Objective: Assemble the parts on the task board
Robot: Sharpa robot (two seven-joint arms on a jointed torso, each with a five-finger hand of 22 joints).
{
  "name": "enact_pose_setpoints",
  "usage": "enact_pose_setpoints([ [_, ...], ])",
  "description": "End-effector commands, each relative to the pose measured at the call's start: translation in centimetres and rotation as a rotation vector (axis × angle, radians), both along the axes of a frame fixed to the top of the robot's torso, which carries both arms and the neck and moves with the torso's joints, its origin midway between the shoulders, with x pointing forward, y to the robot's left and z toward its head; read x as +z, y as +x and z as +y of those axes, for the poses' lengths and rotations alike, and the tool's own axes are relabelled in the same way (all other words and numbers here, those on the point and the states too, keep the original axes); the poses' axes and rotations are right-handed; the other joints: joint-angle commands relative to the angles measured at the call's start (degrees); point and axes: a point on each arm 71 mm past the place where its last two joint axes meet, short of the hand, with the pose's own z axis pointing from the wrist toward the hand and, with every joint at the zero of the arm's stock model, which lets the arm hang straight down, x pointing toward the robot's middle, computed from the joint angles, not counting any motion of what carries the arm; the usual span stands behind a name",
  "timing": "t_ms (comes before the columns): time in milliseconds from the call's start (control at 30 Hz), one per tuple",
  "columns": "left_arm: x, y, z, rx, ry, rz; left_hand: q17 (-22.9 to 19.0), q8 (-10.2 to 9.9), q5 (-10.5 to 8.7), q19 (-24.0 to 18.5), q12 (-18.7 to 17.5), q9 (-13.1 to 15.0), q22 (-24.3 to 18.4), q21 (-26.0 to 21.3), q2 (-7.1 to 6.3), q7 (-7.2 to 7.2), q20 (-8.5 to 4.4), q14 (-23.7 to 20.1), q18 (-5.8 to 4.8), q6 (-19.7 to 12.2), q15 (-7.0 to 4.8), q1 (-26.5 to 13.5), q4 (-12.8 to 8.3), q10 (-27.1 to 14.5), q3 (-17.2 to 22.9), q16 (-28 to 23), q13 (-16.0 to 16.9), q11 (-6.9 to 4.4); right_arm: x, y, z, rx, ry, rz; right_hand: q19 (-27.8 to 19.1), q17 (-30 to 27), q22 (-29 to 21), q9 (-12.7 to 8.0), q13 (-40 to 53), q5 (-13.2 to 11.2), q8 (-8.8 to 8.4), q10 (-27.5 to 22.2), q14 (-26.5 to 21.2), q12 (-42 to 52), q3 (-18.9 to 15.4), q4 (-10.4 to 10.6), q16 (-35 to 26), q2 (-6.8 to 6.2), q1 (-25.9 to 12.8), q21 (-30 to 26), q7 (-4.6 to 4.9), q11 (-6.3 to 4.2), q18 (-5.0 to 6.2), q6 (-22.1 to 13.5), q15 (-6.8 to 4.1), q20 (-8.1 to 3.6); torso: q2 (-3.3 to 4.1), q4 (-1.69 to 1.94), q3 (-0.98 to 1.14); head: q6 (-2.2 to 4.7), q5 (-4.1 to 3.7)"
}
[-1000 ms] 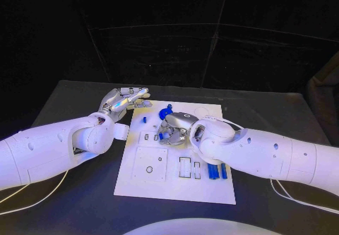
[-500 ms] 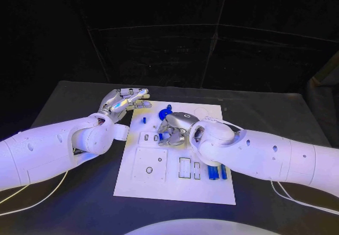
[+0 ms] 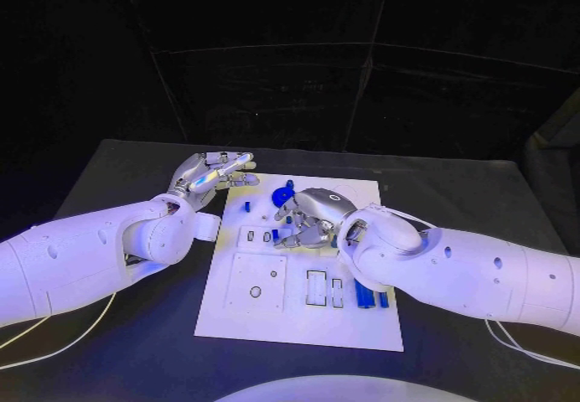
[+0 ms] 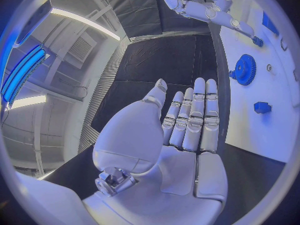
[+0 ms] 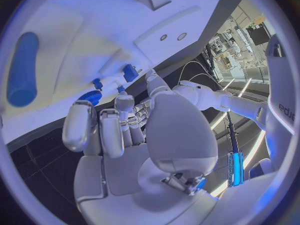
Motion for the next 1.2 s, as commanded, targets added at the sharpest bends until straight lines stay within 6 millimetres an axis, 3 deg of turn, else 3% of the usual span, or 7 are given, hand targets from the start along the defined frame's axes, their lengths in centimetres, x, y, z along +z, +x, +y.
enact_pose_setpoints([
  [33,0.0,0.1,0.0,-0.009,0.0,0.009,0.17,-0.2,0.05,0.54,-0.19,0.0,-0.09,-0.19,0.15,-0.17,-0.2,0.54,0.33,0.5,-0.02,-0.2,-0.56,0.48,-0.14,-0.37,-0.01,-0.14,1.3,-1.0,-0.2,0.1,0.112,-0.041,-0.21,1.33,-0.19,-0.04,-0.03,-0.05,-0.25,-0.07,3.21,0.4,-1.63,1.11,-0.33,0.25,1.06,-0.37,-0.05,0.5,-0.88,-0.55,0.36,0.5,-0.06,-0.13,0.01,0.05,0.02],
  [367,-0.7,-0.5,-0.3,-0.149,0.185,0.118,10.05,1.37,0.43,15.05,4.29,0.7,4.52,9.52,0.24,-3.68,-5.92,19.35,0.38,5.95,-6.02,-3.13,-0.45,11.93,-1.71,15.88,2.25,-4.71,4.7,-0.5,-5.6,0.084,0.333,0.116,-0.33,0.88,-0.37,0.92,-0.47,3.09,2.68,-0.47,3.13,0.13,-0.35,-0.08,-0.74,4.26,5.7,-0.53,-1.26,-0.57,-0.81,4.12,-0.43,-0.09,-0.3,0.06,-0.02,0.23,-0.04],
  [533,-0.8,-0.8,-1.0,-0.308,0.422,0.233,44.36,3.52,0.21,19.31,10.12,1.97,9.15,17.17,0.99,-5.72,-8.73,21.9,-0.01,8.94,-8.21,-4.58,0.34,16.44,-2.45,50.21,6.67,-7.39,6.2,1.0,-9.7,-0.024,0.395,0.142,-0.31,0.77,-0.36,0.86,-0.55,3.23,2.78,-0.42,3.12,0.09,-0.28,-0.11,-0.82,4.64,5.65,-0.52,-1.3,-0.66,-0.82,4.17,-0.54,-0.23,-0.89,0.06,0.0,0.03,0.14],
  [733,-0.5,-0.8,-1.6,-0.442,0.746,0.341,63.2,8.1,0.4,18.32,21.72,5.04,15.29,25.79,2.58,-7.43,-9.5,21.74,-0.25,7.88,-8.62,-10.07,4.3,14.39,-4.63,67.37,16.09,-8.18,6.6,3.2,-13.8,-0.153,0.434,0.154,-0.26,0.75,-0.3,0.75,-0.36,3.39,2.71,-0.18,3.12,0.32,-0.26,-0.03,-0.84,4.99,5.46,-0.5,-1.28,-0.66,-0.84,3.95,-0.58,-0.31,-1.72,0.22,0.38,-0.43,0.6],
  [833,0.1,-0.4,-1.9,-0.467,0.911,0.358,72.54,12.12,0.23,23.24,31.05,7.53,37.7,43.87,1.22,-7.6,-9.88,23.58,-2.86,6.8,-9.76,-13.56,7.56,12.32,-8.88,74.27,23.39,-8.44,6.5,3.9,-15.2,-0.199,0.455,0.171,-0.33,0.36,-0.52,0.71,-0.4,3.73,2.77,-0.12,3.05,0.32,-0.21,-0.07,-1.08,5.21,5.46,-0.59,-1.31,-0.69,-0.8,3.98,-0.61,-0.36,-2.02,0.32,0.47,-0.68,0.83],
  [900,0.7,0.0,-2.3,-0.471,1.028,0.348,75.49,14.88,0.22,24.78,36.27,9.33,45.59,50.04,1.06,-7.51,-10.26,24.27,-3.85,5.0,-9.88,-13.29,9.05,9.33,-10.87,76.22,27.69,-9.09,6.5,4.3,-15.8,-0.22,0.466,0.182,-0.46,0.01,-0.85,0.67,-0.6,4.28,2.86,-0.19,2.97,0.15,-0.17,-0.19,-1.3,5.34,5.51,-0.73,-1.34,-0.73,-0.75,4.04,-0.65,-0.41,-2.2,0.36,0.52,-0.77,0.8],
  [1200,1.6,1.4,-4.1,-0.445,1.26,0.298,78.44,23.3,0.0,27.12,53.36,15.02,55.08,56.92,1.7,-9.14,-11.31,25.1,-5.04,3.29,-10.92,-12.36,12.25,12.27,-14.45,78.06,45.06,-10.22,6.3,4.6,-16.4,-0.259,0.46,0.209,-0.8,-1.06,-1.63,0.44,-1.37,4.57,2.84,-0.6,2.73,-0.59,0.34,-1.3,-2.04,5.59,6.7,-1.13,-1.29,-0.76,-0.62,3.71,-0.72,-0.51,-2.55,0.41,0.78,-1.29,0.89],
])
